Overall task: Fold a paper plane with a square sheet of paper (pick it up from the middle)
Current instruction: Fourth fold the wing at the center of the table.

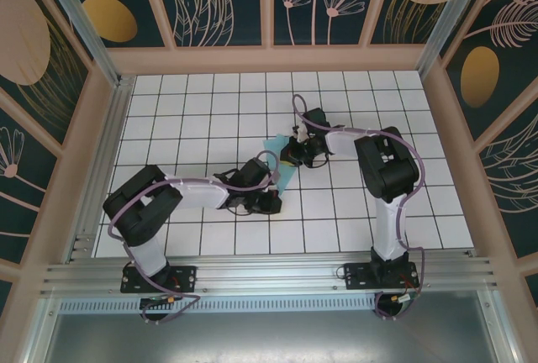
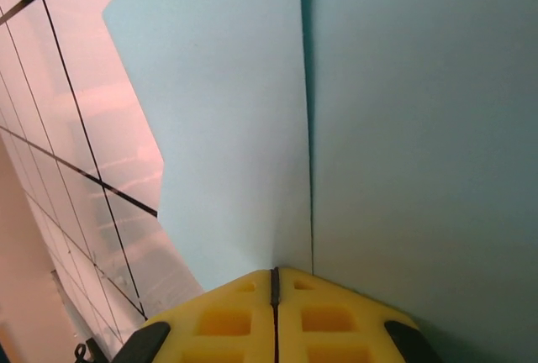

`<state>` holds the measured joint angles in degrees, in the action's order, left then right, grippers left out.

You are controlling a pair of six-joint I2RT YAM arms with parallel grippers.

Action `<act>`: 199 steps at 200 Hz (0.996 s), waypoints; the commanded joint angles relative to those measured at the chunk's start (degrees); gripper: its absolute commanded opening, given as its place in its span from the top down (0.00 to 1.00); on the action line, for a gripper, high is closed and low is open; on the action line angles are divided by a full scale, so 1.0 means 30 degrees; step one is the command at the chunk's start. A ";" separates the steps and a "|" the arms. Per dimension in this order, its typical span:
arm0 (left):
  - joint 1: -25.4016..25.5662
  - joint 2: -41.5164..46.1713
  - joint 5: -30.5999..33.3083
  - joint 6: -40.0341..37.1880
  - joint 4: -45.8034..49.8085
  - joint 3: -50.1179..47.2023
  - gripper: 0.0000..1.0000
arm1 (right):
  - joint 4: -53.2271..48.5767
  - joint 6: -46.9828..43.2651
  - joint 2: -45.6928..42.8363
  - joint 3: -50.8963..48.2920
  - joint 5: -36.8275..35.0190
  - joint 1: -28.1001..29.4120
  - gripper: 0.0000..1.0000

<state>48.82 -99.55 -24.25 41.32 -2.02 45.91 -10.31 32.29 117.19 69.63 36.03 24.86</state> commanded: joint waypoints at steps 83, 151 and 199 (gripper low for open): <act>-0.3532 0.4908 0.3377 0.3641 -0.2039 -0.1786 0.61 | 0.0441 0.0065 -0.6513 -0.3290 -0.4081 -0.0388 0.56; -0.3545 0.1509 0.3686 0.4130 -0.4272 0.0290 0.59 | 0.1549 -0.0708 -0.6678 -0.4697 -0.4641 -0.0795 0.46; -0.4004 0.1171 0.5651 0.5656 -0.4011 0.0232 0.59 | 0.1033 -0.2073 -0.4764 -0.2970 -0.3707 0.0286 0.54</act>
<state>37.95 -96.03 -10.81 54.85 -12.43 46.87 -6.90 28.77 99.20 57.23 23.09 23.99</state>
